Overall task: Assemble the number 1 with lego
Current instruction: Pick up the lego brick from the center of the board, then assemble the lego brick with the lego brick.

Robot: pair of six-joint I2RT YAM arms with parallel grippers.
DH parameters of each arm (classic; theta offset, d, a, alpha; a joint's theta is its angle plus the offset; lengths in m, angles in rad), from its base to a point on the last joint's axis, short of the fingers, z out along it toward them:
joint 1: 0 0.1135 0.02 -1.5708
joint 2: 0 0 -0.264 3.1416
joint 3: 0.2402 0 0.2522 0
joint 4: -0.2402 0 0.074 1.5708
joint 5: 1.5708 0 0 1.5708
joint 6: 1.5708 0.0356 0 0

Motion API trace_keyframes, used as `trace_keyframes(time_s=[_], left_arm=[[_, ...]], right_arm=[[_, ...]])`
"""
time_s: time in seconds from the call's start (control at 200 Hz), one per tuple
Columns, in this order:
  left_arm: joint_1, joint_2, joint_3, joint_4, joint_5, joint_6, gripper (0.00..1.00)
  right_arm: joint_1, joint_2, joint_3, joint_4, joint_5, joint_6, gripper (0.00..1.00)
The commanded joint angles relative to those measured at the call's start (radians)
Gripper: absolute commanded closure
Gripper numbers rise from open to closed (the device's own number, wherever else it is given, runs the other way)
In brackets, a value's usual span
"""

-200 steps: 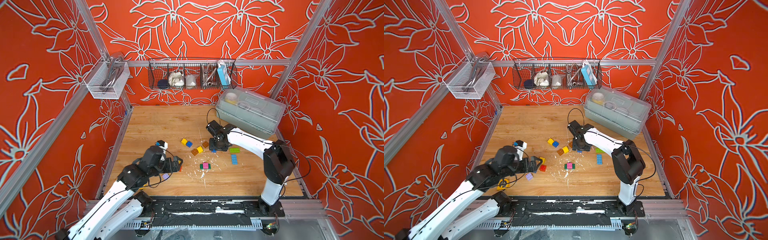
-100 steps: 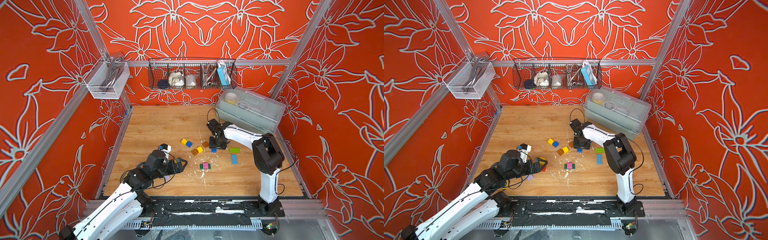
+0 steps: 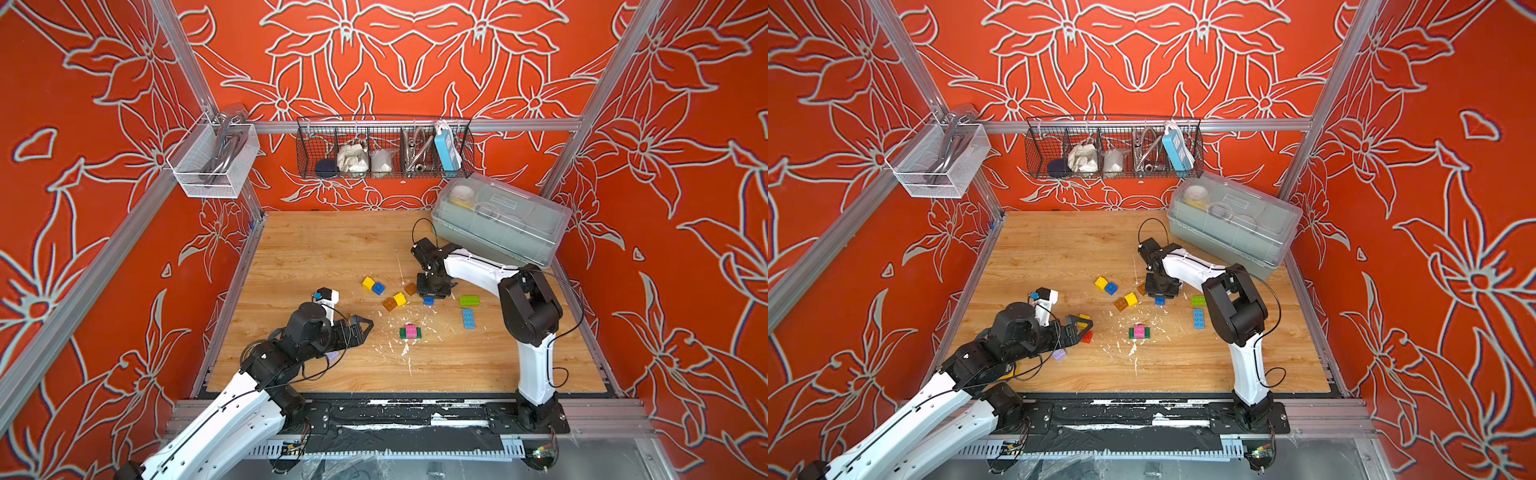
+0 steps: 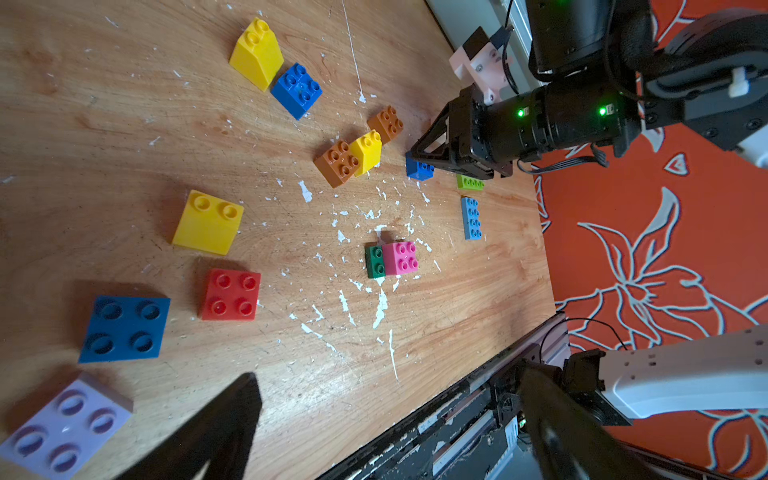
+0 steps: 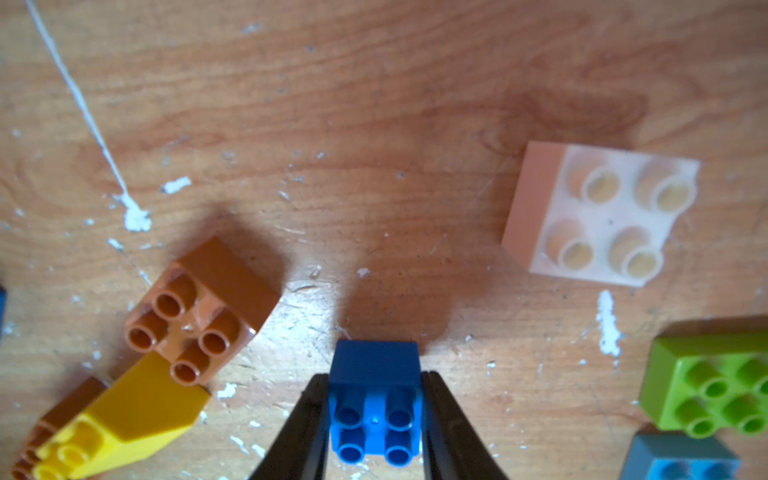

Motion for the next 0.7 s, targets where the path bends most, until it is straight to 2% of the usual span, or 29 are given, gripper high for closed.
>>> trace_keyframes(time_s=[0.0,0.235,0.525,0.696], left_arm=[[0.009,-0.021,-0.006,-0.009,0.011,-0.002,0.03],[0.02,-0.043,-0.009,-0.02,0.009,-0.009,0.03],[0.025,-0.08,-0.01,-0.044,-0.001,-0.015,0.03],[0.026,-0.108,-0.016,-0.057,-0.007,-0.022,0.03]], right_arm=[[-0.003,-0.01,-0.026,-0.013,-0.001,0.014,0.75],[0.038,-0.152,-0.115,-0.028,0.016,0.056,0.78],[0.212,-0.315,-0.206,-0.064,0.065,0.165,0.79],[0.296,-0.352,-0.221,-0.064,0.076,0.219,0.79]])
